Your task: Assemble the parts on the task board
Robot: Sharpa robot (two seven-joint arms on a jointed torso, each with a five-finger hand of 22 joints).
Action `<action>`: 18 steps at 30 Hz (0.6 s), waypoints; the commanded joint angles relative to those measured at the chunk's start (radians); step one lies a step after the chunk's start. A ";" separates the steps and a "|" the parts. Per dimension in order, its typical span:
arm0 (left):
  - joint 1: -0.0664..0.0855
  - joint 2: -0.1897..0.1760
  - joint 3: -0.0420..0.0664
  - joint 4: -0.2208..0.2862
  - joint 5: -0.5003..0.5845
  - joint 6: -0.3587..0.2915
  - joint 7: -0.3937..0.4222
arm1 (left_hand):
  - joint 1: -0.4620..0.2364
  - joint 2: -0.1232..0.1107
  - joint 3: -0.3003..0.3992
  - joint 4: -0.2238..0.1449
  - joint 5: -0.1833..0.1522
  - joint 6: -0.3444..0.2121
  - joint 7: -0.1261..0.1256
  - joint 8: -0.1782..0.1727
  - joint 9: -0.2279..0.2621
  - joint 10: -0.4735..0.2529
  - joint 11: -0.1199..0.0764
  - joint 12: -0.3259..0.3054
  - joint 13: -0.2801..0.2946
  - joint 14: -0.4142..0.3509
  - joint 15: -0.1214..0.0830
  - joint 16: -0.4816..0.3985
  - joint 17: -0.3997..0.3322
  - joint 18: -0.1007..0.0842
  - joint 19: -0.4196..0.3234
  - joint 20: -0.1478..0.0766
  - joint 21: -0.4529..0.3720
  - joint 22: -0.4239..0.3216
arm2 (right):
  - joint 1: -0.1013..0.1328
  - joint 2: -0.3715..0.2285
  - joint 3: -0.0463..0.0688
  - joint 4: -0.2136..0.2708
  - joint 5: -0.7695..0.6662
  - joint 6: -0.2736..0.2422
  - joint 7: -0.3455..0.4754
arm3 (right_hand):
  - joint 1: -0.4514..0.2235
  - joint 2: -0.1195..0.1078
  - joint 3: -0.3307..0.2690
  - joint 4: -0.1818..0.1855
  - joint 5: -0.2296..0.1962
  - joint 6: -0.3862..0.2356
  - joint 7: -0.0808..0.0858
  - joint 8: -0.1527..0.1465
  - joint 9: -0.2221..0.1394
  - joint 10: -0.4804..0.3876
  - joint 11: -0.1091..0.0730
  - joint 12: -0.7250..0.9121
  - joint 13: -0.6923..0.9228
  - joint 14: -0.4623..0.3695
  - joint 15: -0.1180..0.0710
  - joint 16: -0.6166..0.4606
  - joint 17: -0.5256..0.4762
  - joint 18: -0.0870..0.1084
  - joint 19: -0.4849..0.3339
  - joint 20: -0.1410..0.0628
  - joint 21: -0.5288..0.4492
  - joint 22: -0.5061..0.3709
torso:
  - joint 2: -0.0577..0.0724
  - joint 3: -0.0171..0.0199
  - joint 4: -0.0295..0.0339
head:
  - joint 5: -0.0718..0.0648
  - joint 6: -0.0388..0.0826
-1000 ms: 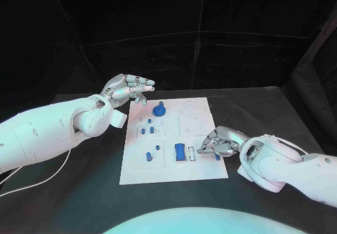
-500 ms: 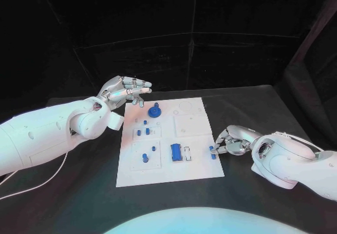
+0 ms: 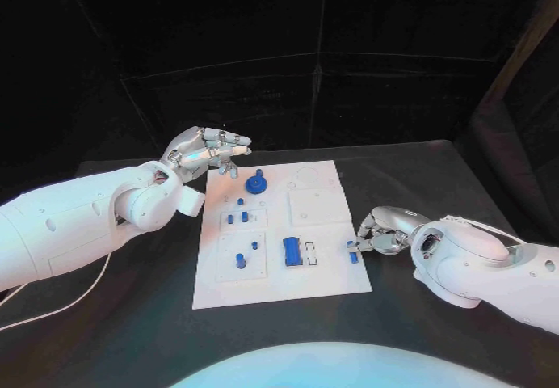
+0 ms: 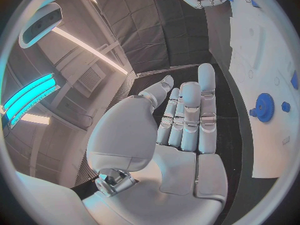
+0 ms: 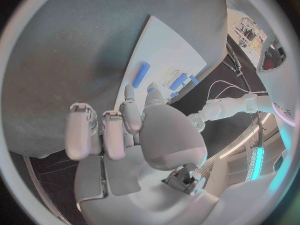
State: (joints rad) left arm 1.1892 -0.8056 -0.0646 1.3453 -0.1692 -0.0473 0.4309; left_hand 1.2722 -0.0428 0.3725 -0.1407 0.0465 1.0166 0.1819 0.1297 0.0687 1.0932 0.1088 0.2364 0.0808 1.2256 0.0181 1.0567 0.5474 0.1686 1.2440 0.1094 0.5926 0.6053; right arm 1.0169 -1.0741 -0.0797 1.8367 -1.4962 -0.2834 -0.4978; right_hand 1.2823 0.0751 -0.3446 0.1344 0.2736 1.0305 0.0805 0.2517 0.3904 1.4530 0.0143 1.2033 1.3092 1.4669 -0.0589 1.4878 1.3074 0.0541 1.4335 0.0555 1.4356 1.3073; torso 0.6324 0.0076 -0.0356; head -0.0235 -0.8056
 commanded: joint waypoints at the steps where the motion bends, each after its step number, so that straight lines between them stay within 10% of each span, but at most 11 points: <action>1: 0.001 0.000 0.000 0.002 0.005 0.011 0.006 | 0.004 0.005 -0.003 0.000 0.004 -0.007 0.000 0.007 0.000 -0.005 -0.002 0.004 0.001 -0.004 0.001 -0.006 -0.001 0.013 -0.004 0.006 -0.006 -0.001 | -0.001 0.011 0.000 -0.003 -0.031 0.044 -0.030 | -0.009 0.001 0.001 0.007 -0.007 0.010 0.000 0.007 0.001 0.021 -0.011 0.056 0.066 0.074 -0.001 0.004 0.107 -0.008 0.005 0.000 0.002 0.101 | 0.001 -0.0003 0.0004 | 0.000 -0.003; 18: 0.001 -0.001 0.000 0.002 0.005 0.012 0.005 | 0.004 0.005 -0.003 0.000 0.004 -0.007 0.000 0.007 0.000 -0.005 -0.002 0.004 0.001 -0.004 0.001 -0.006 -0.001 0.013 -0.004 0.006 -0.006 -0.001 | -0.009 0.062 0.000 -0.031 -0.073 0.113 -0.050 | 0.102 0.006 0.029 -0.050 0.005 0.003 -0.001 0.014 0.015 0.012 -0.014 0.057 0.071 0.074 -0.003 0.005 0.112 -0.007 0.003 -0.002 -0.002 0.099 | -0.001 0.0000 -0.0002 | 0.004 -0.009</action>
State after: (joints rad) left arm 1.1892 -0.8063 -0.0655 1.3453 -0.1692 -0.0457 0.4308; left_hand 1.2722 -0.0428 0.3726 -0.1407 0.0465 1.0166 0.1819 0.1297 0.0687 1.0933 0.1088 0.2364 0.0807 1.2257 0.0181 1.0567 0.5475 0.1686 1.2439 0.1094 0.5926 0.6054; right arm 1.0119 -1.0153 -0.0767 1.8090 -1.5387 -0.2134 -0.5315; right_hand 1.3708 0.0778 -0.3169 0.0896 0.2743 1.0380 0.0768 0.2704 0.4080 1.4529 0.0142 1.2089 1.3067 1.4669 -0.0587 1.4877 1.3073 0.0542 1.4334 0.0555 1.4356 1.3073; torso 0.6322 0.0075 -0.0356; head -0.0201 -0.8137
